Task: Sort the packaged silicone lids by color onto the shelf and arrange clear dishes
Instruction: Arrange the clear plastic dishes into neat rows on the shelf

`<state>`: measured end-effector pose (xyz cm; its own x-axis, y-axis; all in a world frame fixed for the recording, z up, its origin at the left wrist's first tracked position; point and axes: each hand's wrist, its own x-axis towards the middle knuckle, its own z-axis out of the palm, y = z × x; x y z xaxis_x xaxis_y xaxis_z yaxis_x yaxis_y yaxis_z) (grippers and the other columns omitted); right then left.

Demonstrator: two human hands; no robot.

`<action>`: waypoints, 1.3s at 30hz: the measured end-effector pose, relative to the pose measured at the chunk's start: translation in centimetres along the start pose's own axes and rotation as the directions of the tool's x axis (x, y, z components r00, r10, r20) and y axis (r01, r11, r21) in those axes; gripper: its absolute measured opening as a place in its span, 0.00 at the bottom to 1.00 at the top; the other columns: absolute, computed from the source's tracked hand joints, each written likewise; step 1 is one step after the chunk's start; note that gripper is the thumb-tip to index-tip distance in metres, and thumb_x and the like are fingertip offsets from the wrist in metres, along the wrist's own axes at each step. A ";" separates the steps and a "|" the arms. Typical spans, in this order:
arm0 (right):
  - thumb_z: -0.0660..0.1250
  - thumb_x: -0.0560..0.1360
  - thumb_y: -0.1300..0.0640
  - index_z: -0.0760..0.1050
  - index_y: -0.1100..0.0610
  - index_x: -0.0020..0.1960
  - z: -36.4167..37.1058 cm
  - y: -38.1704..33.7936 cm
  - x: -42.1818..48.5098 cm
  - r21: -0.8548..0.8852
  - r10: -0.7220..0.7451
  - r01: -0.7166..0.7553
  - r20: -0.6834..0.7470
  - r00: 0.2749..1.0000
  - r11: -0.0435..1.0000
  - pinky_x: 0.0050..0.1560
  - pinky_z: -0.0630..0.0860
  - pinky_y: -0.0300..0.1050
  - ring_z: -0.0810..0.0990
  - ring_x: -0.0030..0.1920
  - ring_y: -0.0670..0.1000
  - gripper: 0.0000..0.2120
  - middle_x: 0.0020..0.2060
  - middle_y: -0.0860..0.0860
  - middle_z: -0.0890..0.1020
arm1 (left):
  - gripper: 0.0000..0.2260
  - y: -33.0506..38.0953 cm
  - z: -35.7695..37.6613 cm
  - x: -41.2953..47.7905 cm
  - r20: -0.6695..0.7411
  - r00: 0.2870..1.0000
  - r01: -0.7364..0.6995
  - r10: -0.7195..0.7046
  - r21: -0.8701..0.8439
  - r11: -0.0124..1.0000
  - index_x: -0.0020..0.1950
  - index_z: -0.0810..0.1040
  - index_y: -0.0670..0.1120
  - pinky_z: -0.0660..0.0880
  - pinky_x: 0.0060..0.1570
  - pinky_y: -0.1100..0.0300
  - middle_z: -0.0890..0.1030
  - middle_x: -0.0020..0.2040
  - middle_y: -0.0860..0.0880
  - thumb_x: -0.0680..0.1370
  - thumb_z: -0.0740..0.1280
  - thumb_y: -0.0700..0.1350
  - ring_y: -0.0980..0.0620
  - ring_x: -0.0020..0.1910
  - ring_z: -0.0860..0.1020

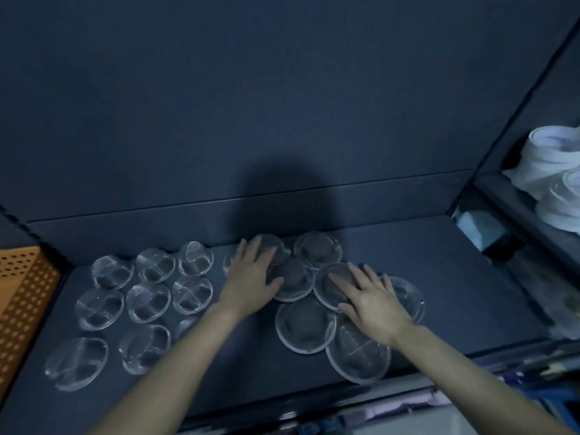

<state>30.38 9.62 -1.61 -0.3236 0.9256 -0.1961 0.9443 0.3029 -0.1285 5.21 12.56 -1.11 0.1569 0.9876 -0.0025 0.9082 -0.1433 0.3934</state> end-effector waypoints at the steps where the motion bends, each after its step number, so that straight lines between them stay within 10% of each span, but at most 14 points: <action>1: 0.53 0.80 0.45 0.46 0.41 0.76 -0.1 0.6 0.3 0.013 -0.019 0.019 0.004 1.000 1.000 0.74 0.46 0.61 0.46 0.76 0.58 0.27 0.77 0.52 0.48 | 0.31 0.3 0.4 0.3 0.014 0.999 0.045 -0.045 -0.005 0.999 0.76 0.58 0.49 0.45 0.74 0.54 0.48 0.78 0.44 0.77 0.65 0.53 0.42 0.77 0.44; 13: 0.62 0.75 0.45 0.54 0.52 0.76 -0.4 3.5 2.4 0.114 -0.213 0.219 -0.061 0.975 0.969 0.75 0.49 0.52 0.57 0.74 0.53 0.33 0.72 0.52 0.62 | 0.27 4.0 2.1 1.0 -0.138 0.953 0.253 -0.271 -0.137 0.958 0.71 0.63 0.44 0.62 0.70 0.48 0.59 0.73 0.42 0.76 0.66 0.51 0.40 0.70 0.63; 23: 0.71 0.68 0.50 0.65 0.52 0.70 -2.0 3.2 2.0 0.442 -0.086 0.186 -0.236 0.968 0.877 0.63 0.67 0.38 0.70 0.64 0.47 0.33 0.64 0.48 0.70 | 0.28 4.1 0.1 4.9 -0.034 0.959 0.277 -0.281 -0.081 0.957 0.71 0.63 0.41 0.66 0.65 0.53 0.66 0.71 0.41 0.76 0.65 0.52 0.41 0.68 0.67; 31: 0.70 0.69 0.50 0.66 0.55 0.69 -3.8 5.6 4.9 0.475 0.290 -0.152 -0.233 0.928 0.867 0.56 0.74 0.48 0.75 0.59 0.57 0.30 0.62 0.55 0.72 | 0.28 3.3 0.6 6.1 0.040 0.948 0.320 -0.317 -0.101 0.942 0.69 0.65 0.41 0.69 0.62 0.53 0.69 0.67 0.41 0.74 0.69 0.52 0.40 0.65 0.69; 39: 0.69 0.70 0.53 0.68 0.58 0.65 -3.2 7.2 9.3 0.423 0.340 -0.275 -0.085 0.937 0.864 0.54 0.75 0.50 0.75 0.57 0.60 0.26 0.61 0.59 0.71 | 0.30 2.7 0.6 6.0 -0.040 0.952 0.291 -0.302 -0.181 0.940 0.70 0.68 0.46 0.68 0.62 0.56 0.71 0.64 0.43 0.71 0.72 0.53 0.44 0.63 0.71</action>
<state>34.31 21.14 -1.26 0.0226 0.9892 -0.1450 0.8793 -0.0887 -0.4679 8.77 18.04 -0.59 -0.1406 0.9864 -0.0848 0.8287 0.1641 0.5351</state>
